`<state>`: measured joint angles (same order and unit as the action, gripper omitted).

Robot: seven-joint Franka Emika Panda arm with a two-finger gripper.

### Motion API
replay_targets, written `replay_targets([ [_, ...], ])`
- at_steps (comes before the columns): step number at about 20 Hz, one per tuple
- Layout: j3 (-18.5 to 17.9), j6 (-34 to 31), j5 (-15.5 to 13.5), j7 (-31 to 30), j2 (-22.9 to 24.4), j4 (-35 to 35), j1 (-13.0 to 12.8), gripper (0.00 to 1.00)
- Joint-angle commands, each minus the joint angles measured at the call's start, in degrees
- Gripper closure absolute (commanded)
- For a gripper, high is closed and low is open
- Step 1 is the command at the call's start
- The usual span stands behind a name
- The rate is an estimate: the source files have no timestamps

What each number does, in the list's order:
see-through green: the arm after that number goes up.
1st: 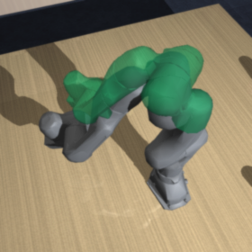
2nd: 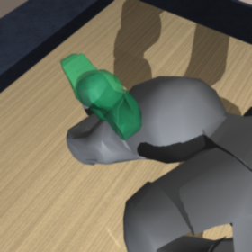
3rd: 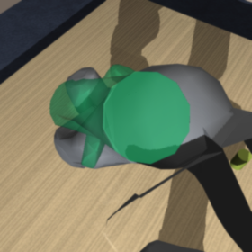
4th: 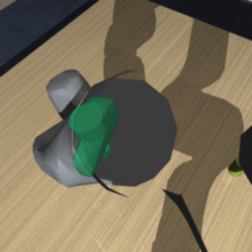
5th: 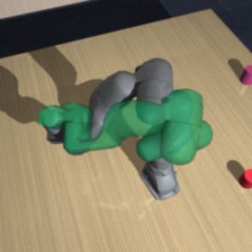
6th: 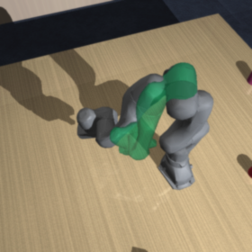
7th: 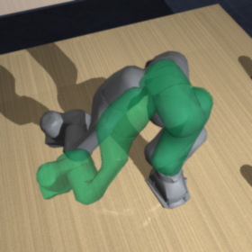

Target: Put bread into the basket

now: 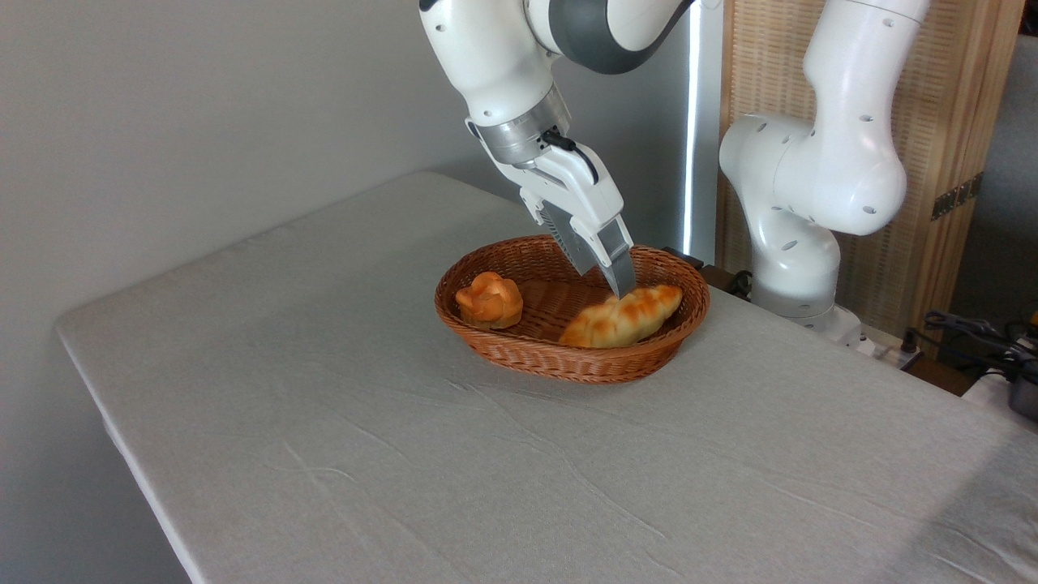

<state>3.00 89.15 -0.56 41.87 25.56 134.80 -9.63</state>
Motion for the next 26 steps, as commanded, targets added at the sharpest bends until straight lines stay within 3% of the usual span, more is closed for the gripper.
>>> replay_targets([
  [1, -0.28, -0.12, -1.72, -0.74, -0.33, -0.41, -0.21, 0.0],
  [8, -0.63, 0.15, -3.22, -0.82, -1.82, -7.43, 0.49, 0.0],
  [16, -1.42, -0.38, -2.6, -0.91, -18.86, -34.21, 0.76, 0.0],
  [18, -4.04, -0.38, -2.69, -1.0, -21.15, -38.7, 0.84, 0.0],
  [22, -7.04, -0.21, -2.69, -0.82, -22.65, -43.12, 0.93, 0.0],
  [26, -7.84, -0.38, -2.69, -0.91, -23.36, -44.53, 0.93, 0.0],
])
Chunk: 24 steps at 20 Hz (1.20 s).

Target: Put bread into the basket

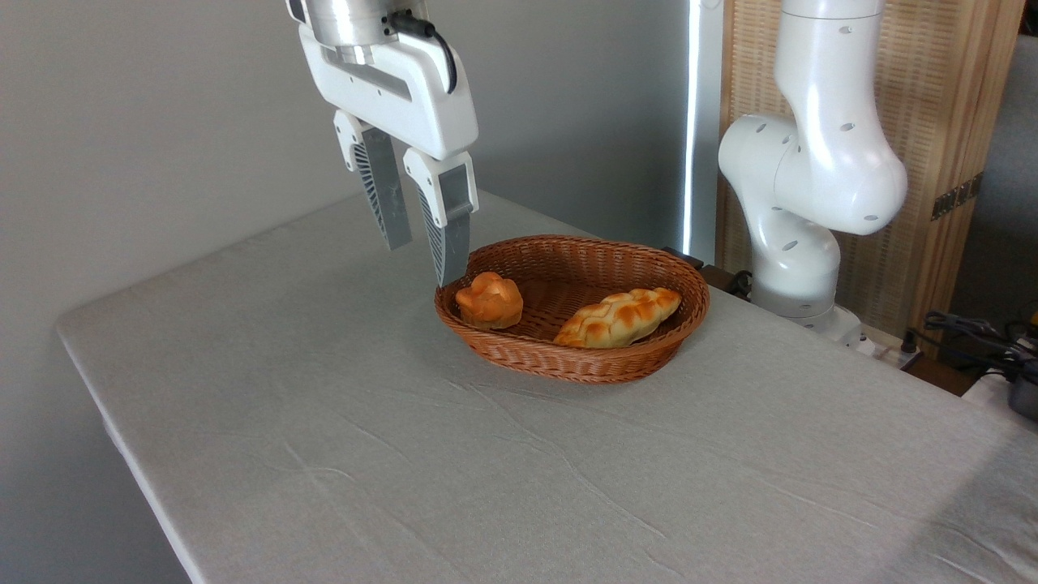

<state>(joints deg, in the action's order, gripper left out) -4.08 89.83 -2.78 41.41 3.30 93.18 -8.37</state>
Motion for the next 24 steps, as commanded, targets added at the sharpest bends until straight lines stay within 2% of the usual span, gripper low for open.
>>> replay_targets([
  [1, -0.58, -1.06, -0.38, -0.54, -1.45, -2.92, -0.33, 0.0],
  [15, 0.3, -1.5, -0.12, 0.25, -2.69, -2.83, 0.9, 0.0],
  [19, 3.11, -1.5, 0.14, 0.34, -2.69, -2.83, 4.32, 0.0],
  [24, 3.29, -1.5, 0.23, 0.34, -2.69, -2.83, 4.42, 0.0],
])
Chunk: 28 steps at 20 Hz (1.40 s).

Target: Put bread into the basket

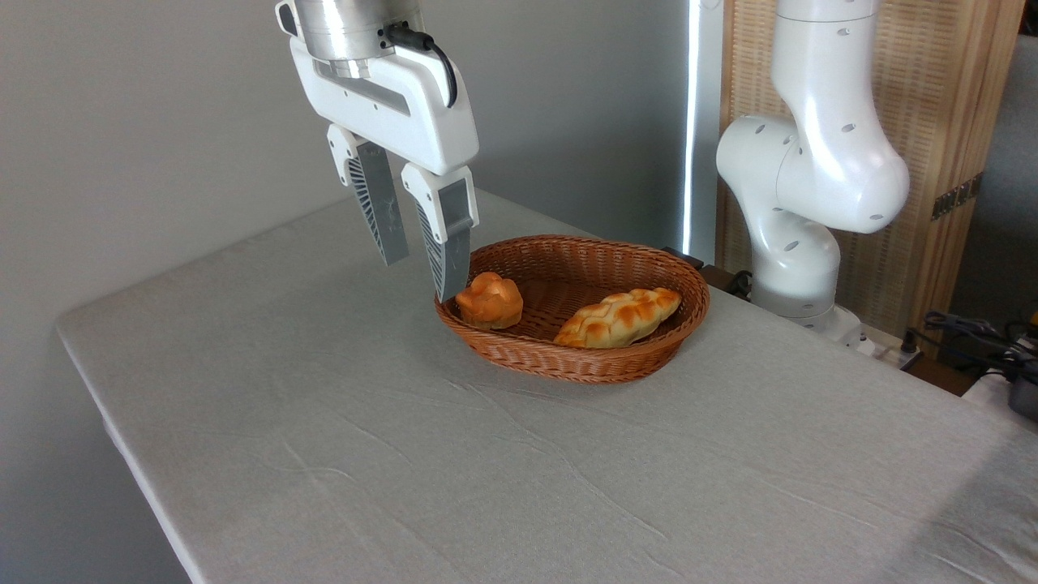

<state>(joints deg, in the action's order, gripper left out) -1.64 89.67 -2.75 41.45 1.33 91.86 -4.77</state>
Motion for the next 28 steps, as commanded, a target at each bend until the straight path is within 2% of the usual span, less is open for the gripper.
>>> replay_targets([
  [1, 1.2, -1.34, 0.2, 0.3, -0.72, -1.51, 0.91, 0.0],
  [8, 1.38, -1.69, 0.29, 0.39, -0.89, -1.51, 1.0, 0.0],
  [15, 2.61, -1.69, 0.29, 0.39, -0.98, -1.51, 2.4, 0.0],
  [28, 2.43, -1.78, 0.29, 0.56, -0.98, -1.51, 2.49, 0.0],
])
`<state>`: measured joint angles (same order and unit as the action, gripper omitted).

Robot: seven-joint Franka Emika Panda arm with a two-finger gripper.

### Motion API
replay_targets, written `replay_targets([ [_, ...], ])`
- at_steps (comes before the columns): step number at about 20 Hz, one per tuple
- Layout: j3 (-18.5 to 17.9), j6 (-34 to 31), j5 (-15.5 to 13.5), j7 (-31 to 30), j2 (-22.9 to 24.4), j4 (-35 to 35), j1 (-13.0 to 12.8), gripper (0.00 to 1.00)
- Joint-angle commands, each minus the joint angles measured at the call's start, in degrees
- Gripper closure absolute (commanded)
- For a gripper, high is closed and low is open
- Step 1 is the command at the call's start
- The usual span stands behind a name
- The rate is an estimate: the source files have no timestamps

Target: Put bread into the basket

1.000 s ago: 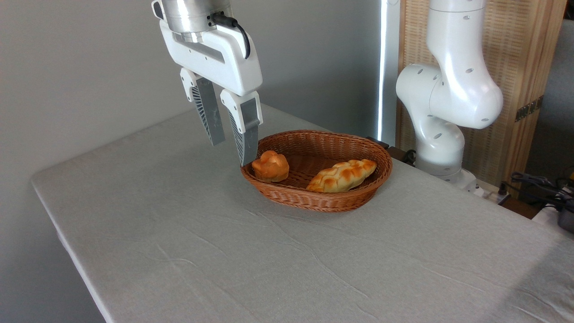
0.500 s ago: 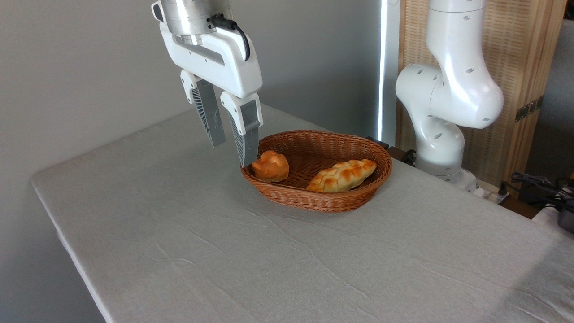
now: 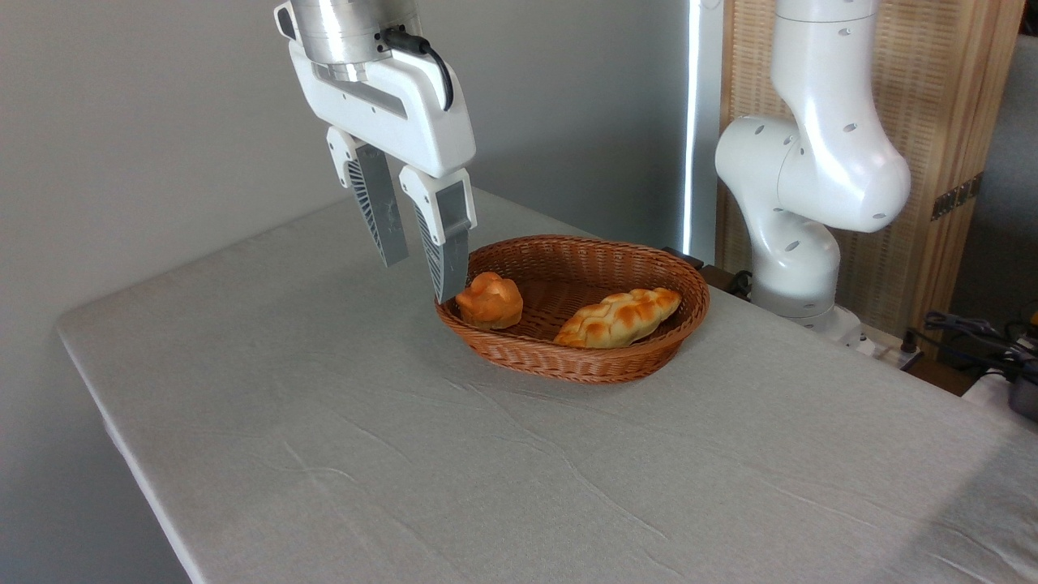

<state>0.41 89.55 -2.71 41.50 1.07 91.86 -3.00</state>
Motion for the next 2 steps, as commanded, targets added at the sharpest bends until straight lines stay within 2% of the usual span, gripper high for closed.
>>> replay_targets([
  [1, 0.38, -1.66, 0.24, 0.77, -0.63, -1.51, 0.72, 0.0],
  [2, 0.3, -1.66, 0.24, 0.86, -0.72, -1.51, 0.72, 0.0],
])
